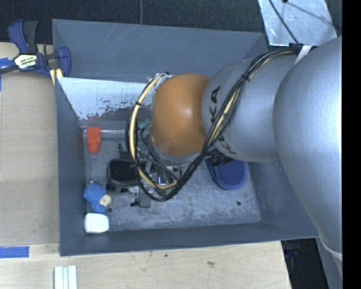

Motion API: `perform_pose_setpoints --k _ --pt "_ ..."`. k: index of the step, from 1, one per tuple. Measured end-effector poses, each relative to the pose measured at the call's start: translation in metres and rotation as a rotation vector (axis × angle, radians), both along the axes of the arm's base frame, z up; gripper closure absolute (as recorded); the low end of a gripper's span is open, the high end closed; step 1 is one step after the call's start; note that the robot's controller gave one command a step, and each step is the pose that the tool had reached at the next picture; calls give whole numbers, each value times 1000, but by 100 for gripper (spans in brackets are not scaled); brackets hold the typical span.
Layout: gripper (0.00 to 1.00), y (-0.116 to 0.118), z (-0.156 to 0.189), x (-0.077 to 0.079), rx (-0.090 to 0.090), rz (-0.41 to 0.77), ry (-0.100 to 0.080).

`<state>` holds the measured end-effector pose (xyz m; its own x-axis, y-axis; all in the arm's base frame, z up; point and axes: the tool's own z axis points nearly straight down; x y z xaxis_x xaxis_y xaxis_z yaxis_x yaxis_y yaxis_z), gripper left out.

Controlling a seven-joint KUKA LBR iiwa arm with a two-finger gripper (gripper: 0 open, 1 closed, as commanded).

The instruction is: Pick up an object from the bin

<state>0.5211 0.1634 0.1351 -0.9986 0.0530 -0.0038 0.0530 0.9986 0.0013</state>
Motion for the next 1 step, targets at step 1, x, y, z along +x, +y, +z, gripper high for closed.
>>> perform_pose_setpoints --k 1 --pt "0 -10 -69 32 -2 12 4"
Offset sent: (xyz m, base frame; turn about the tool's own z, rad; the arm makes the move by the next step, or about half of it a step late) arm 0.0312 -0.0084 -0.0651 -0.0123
